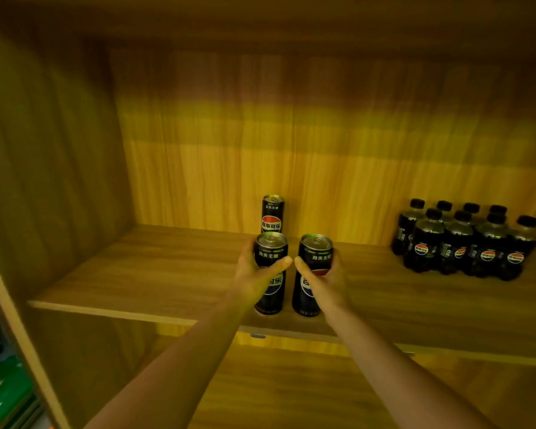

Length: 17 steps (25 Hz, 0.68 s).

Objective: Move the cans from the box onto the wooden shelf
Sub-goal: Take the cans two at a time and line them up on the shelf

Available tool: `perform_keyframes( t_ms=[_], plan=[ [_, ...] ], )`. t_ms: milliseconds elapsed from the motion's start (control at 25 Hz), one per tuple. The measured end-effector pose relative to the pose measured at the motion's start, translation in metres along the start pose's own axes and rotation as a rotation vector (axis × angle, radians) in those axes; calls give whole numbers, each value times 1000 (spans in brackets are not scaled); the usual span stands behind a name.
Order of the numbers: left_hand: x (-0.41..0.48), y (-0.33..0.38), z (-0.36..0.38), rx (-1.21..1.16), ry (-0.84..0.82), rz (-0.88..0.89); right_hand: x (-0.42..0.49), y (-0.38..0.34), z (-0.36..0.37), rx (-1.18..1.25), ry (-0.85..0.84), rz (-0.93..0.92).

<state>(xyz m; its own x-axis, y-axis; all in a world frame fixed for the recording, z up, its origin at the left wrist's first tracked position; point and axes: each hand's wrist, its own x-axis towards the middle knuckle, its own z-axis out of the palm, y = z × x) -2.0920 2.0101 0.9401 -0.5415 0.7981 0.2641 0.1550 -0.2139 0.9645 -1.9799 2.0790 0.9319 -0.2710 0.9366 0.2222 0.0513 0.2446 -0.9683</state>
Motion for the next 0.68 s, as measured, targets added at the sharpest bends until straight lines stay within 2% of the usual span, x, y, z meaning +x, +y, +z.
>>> perform_keyframes(
  t_ms=[200, 320, 360, 400, 440, 520, 560, 680],
  plan=[
    [13, -12, 2, 11, 22, 16, 4, 12, 10, 35, 4, -26],
    [5, -19, -4, 37, -20, -42, 1, 23, 3, 56, -109, 53],
    [-1, -28, -8, 103, -52, -85, -4, 33, -2, -12, -147, 95],
    [-8, -39, -12, 275, -70, -117, -10, 45, -7, -182, -171, 110],
    [-14, -52, -17, 552, -73, -137, -17, 57, -11, -410, -175, 95],
    [-22, -71, -19, 1011, -61, -104, -23, 75, -12, -761, -129, -31],
    [-22, -76, -17, 1105, -57, -84, -22, 78, -10, -848, -81, -89],
    [-10, -80, -13, 1180, -39, -56, -8, 72, -3, -974, 3, -156]
  ],
)
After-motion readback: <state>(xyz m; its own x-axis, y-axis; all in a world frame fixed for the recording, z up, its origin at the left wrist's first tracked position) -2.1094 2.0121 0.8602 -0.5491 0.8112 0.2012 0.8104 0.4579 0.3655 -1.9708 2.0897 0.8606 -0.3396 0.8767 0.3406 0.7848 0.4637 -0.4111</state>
